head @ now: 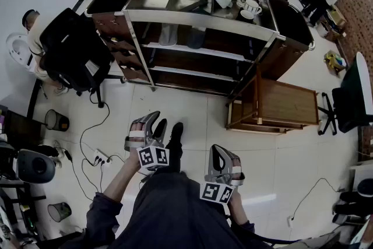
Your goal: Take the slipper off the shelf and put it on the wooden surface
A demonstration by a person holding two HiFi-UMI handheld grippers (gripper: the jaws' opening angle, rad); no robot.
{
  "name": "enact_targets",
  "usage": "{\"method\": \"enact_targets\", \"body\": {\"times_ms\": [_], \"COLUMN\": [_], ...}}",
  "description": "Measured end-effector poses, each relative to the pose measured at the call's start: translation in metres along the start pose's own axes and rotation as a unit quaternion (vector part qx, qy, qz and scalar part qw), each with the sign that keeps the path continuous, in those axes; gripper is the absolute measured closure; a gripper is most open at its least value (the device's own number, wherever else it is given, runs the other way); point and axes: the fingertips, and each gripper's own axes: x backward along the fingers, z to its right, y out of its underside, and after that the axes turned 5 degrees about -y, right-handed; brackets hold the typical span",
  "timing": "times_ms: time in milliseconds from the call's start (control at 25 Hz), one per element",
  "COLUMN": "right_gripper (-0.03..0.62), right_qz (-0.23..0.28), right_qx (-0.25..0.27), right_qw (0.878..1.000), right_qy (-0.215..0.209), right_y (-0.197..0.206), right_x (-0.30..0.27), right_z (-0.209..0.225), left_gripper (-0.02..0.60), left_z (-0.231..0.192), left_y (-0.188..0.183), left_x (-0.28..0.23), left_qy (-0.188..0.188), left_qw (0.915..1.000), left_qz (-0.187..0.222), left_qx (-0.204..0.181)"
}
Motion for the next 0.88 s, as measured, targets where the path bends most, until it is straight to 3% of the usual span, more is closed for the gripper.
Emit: {"method": "enact_targets", "body": {"times_ms": [320, 480, 520, 680, 880], "right_gripper": [0.592, 0.591, 0.591, 0.591, 0.591], "right_qz": [-0.018, -0.045, -0.052, -0.075, -0.107], "right_qx": [-0.020, -0.047, -0.051, -0.049, -0.052], "right_qw": [0.999, 0.997, 0.997, 0.995, 0.992], "right_qy": [0.039, 0.039, 0.037, 0.035, 0.036], "right_y": [-0.016, -0.025, -0.026, -0.031, -0.030], "right_x": [-0.109, -0.161, -0.174, -0.219, -0.247], "right_z": [0.090, 0.130, 0.138, 0.160, 0.173], "left_gripper": [0.383, 0.477, 0.471, 0.269, 0.256], "left_z": [-0.084, -0.114, -0.118, -0.120, -0.107], "left_y": [0.037, 0.065, 0.071, 0.101, 0.124], "left_x": [-0.212, -0.310, -0.332, -0.412, -0.468], "left_qy": [-0.036, -0.042, -0.039, -0.009, 0.017], "left_qw": [0.9993, 0.9986, 0.9983, 0.9945, 0.9884], "left_qz": [-0.008, -0.017, -0.024, -0.073, -0.091], "left_qx": [-0.010, -0.028, -0.036, -0.074, -0.120]}}
